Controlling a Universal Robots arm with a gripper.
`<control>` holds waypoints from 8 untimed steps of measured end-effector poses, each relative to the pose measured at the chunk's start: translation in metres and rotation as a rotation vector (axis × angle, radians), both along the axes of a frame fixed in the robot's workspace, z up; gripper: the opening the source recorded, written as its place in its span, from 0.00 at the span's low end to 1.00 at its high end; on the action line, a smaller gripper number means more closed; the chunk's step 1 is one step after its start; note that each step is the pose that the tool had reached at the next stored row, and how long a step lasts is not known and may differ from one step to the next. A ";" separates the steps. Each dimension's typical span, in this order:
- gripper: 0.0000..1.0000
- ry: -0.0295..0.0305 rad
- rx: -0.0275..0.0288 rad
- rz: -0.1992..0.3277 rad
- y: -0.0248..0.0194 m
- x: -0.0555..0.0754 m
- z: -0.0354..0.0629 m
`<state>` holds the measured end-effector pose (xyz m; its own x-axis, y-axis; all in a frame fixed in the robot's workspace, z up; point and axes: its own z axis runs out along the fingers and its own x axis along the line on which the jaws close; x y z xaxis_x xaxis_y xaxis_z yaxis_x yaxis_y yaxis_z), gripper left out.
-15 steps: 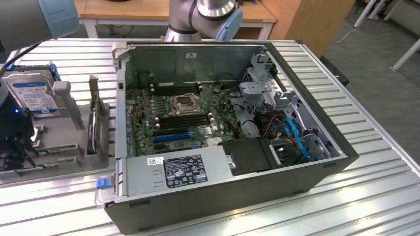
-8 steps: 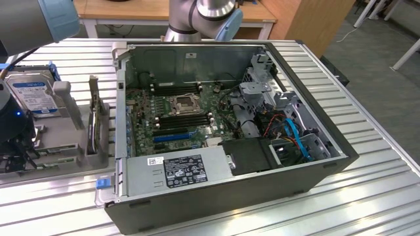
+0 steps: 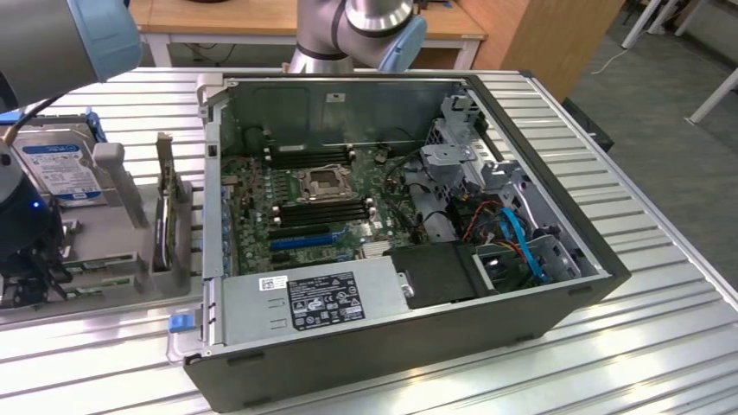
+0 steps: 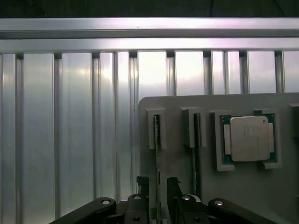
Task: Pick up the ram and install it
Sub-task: 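Pick up the ram and move it above insertion slot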
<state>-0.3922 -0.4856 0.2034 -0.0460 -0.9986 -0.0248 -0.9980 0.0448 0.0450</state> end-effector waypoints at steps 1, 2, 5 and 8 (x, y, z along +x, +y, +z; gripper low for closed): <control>0.29 0.0002 -0.0001 0.000 0.0000 0.000 -0.0003; 0.29 0.0002 -0.0002 0.000 0.0000 0.000 -0.0005; 0.29 0.0001 -0.0001 0.000 0.0000 0.000 -0.0006; 0.29 -0.0002 0.0001 0.000 -0.0001 0.002 -0.0008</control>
